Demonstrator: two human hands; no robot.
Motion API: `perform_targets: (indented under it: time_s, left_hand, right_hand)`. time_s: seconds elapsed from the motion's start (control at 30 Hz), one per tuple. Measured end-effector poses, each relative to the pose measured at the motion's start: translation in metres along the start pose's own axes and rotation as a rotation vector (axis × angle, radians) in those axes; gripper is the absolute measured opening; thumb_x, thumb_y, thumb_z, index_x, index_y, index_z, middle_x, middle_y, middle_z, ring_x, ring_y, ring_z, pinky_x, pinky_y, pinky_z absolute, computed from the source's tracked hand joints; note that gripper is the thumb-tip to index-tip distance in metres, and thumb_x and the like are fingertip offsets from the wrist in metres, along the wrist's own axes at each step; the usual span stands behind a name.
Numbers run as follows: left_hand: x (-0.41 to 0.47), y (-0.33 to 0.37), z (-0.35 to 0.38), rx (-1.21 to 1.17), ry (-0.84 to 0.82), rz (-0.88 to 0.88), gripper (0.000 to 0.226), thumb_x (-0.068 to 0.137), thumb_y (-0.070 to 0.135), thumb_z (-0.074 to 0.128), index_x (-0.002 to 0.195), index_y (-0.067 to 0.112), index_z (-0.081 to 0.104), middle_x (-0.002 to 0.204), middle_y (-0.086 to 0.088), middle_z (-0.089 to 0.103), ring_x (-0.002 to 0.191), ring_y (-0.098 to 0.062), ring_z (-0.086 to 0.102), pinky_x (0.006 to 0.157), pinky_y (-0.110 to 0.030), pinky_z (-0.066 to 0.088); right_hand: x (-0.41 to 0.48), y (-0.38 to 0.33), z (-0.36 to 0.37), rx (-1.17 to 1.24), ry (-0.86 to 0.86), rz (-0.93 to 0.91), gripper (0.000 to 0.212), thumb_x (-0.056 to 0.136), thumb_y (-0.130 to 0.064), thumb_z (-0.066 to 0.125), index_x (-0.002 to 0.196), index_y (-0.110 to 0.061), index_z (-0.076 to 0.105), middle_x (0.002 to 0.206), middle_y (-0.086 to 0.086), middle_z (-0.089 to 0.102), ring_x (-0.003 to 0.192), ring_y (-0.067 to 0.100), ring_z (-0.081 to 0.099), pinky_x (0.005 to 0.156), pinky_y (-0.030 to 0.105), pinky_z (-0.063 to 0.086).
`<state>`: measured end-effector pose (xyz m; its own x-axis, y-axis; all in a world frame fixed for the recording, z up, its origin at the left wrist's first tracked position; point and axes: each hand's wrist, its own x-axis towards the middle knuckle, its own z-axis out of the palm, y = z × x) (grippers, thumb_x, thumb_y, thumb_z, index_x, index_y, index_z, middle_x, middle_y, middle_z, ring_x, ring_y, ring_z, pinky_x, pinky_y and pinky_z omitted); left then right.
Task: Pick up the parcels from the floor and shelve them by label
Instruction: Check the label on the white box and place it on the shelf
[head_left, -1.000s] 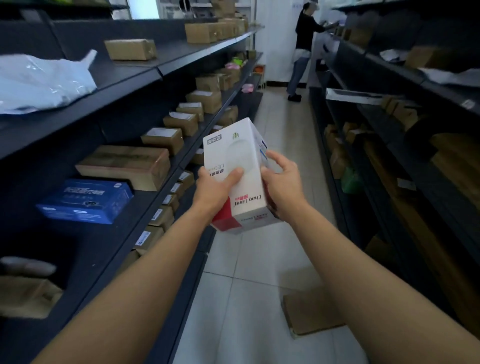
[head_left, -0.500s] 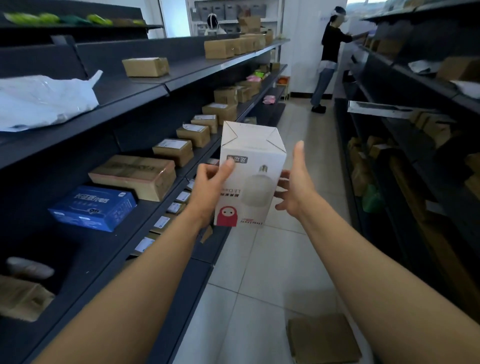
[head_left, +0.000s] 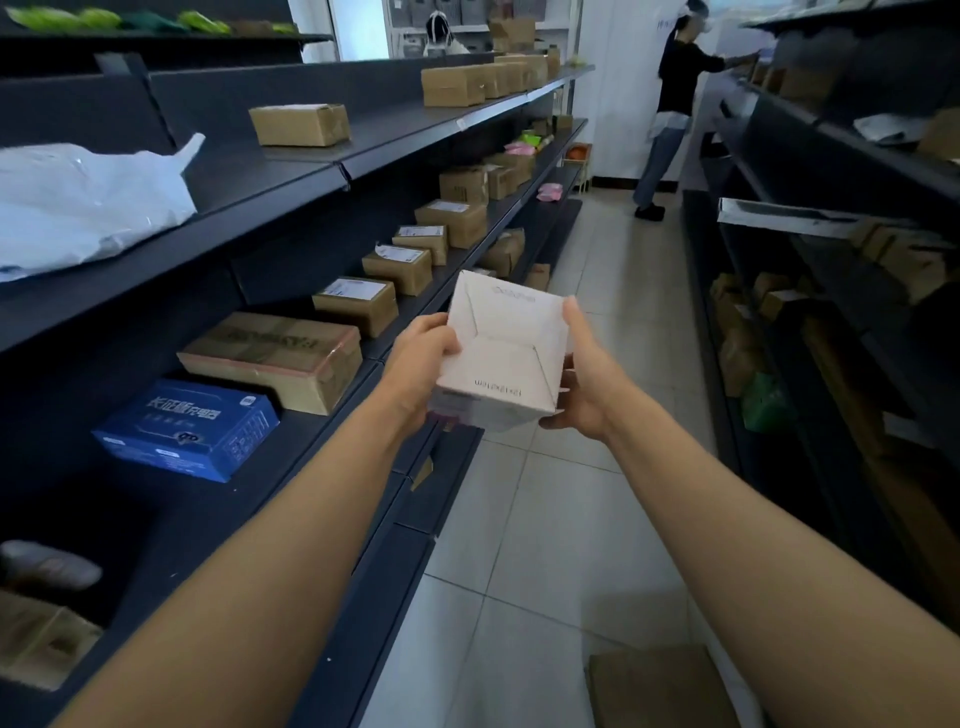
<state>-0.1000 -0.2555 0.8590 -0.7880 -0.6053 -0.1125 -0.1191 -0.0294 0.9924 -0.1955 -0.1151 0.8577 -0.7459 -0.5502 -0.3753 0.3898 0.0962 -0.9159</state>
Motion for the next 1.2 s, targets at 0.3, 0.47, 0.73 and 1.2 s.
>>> perform_targets:
  time_s: [0.3,0.47,0.73,1.2]
  left_hand:
    - [0.040,0.009,-0.027,-0.028,-0.108,0.088,0.031,0.078,0.028,0.055,0.106,0.013,0.054,0.115,-0.010,0.062,0.101,-0.030,0.065,0.083,-0.051,0.056]
    - [0.061,0.012,-0.022,0.052,-0.040,0.035,0.056,0.081,0.054,0.053,0.132,0.035,0.039,0.136,-0.008,0.050,0.105,-0.027,0.064,0.071,-0.041,0.057]
    - [0.089,0.014,-0.013,0.004,-0.052,0.035,0.050,0.096,0.019,0.050,0.144,0.025,0.038,0.124,-0.005,0.064,0.087,-0.018,0.070,0.057,-0.028,0.058]
    - [0.139,0.031,0.042,-0.026,0.055,0.158,0.076,0.079,-0.012,0.046,0.144,0.026,0.043,0.140,-0.009,0.052,0.108,-0.025,0.067,0.057,-0.026,0.059]
  right_hand:
    - [0.038,-0.005,0.027,0.188,0.075,0.029,0.016,0.090,-0.034,0.050,0.092,-0.022,0.060,0.077,0.003,0.064,0.077,0.025,0.060,0.078,0.046,0.052]
    - [0.055,-0.005,0.045,0.137,0.103,-0.021,0.009,0.092,-0.028,0.052,0.096,-0.023,0.059,0.080,0.001,0.065,0.077,0.021,0.057,0.089,0.049,0.048]
    - [0.080,-0.019,0.031,0.116,0.095,-0.059,0.029,0.091,-0.012,0.048,0.119,-0.019,0.056,0.094,0.002,0.068,0.078,0.021,0.059,0.094,0.051,0.049]
    - [0.132,-0.061,-0.016,0.059,0.017,-0.268,0.031,0.097,-0.015,0.054,0.125,-0.027,0.047,0.105,-0.004,0.069,0.080,0.014,0.072,0.052,0.027,0.057]
